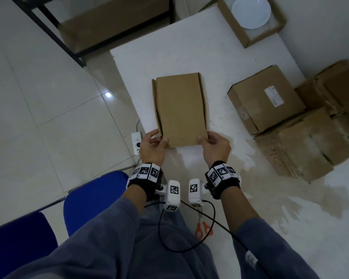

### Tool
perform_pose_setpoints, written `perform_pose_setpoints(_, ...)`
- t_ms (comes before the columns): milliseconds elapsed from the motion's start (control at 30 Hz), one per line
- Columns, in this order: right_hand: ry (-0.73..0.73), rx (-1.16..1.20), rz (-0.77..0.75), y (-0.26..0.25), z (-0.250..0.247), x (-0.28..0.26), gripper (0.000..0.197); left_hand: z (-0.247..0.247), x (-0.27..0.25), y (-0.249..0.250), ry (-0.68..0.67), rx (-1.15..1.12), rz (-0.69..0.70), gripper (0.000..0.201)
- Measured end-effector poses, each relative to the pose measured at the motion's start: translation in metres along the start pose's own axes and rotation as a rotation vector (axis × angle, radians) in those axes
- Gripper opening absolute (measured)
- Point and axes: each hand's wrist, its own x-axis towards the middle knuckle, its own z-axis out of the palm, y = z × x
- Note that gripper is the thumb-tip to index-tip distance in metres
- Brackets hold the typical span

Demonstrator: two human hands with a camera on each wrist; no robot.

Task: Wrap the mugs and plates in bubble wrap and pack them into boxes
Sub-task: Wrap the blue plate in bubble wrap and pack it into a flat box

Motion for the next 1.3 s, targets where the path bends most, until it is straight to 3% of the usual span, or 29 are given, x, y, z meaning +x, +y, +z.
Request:
perform_pose_setpoints(433, -0.02, 0.146, 0.034, 0.007, 0.005, -0.001, 0.047, -0.005, 0.003, -0.008, -0.022, 0.048, 0.027, 0.041)
perform_pose_setpoints(733, 0.018, 0.143, 0.021, 0.008, 0.005, 0.005, 0.038, -0.003, 0.004, -0.005, -0.053, -0.069, -0.065, 0.037)
perform_pose_setpoints(900, 0.022, 0.104, -0.019, 0.007, 0.003, 0.009, 0.029, -0.003, 0.002, -0.01, -0.01, 0.005, -0.019, 0.037)
perform_pose_setpoints(1300, 0.014, 0.122, -0.048, 0.011, 0.003, 0.011, 0.029, 0.004, -0.004, -0.018, 0.056, -0.171, -0.044, 0.034)
